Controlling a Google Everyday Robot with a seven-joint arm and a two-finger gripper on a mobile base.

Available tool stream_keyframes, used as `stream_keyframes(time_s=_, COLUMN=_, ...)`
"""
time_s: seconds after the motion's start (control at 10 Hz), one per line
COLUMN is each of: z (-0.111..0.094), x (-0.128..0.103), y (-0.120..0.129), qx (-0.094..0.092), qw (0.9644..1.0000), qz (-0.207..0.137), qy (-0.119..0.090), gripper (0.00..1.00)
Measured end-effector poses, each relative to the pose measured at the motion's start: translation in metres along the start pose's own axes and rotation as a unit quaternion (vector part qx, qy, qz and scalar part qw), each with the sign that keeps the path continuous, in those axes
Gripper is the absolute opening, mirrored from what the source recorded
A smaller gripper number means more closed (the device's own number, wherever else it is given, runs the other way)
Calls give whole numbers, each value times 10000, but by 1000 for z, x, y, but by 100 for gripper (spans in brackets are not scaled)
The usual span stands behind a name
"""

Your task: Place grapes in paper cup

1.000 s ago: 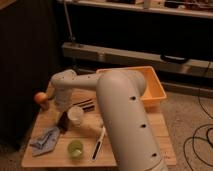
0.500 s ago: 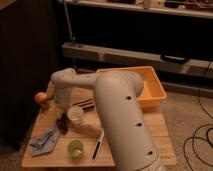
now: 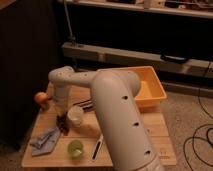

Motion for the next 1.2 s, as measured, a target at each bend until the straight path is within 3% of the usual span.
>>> stream_keyframes(time_s=0.4, z=-82, x=-17, y=16, qx=198, qw=9990, qz=34, qy=-393, gripper=0)
stream_keyframes(time_s=0.6, z=-137, x=-21, y=28, qx=326, qw=9969, qz=-30, qy=-709, gripper=0)
stream_keyframes(time_s=0.8, z=-177, x=-26, y=37, qx=464, qw=9944, qz=-92, qy=-950, gripper=0)
stream_keyframes(time_s=1.0, z=-216, x=-23, y=44, qx=673, qw=9915, qz=-87, qy=-1111, gripper=0)
stream_keyframes(time_s=1.2, z=-247, x=-5, y=46, qx=841, qw=9888, qz=10, qy=-1229, gripper=0)
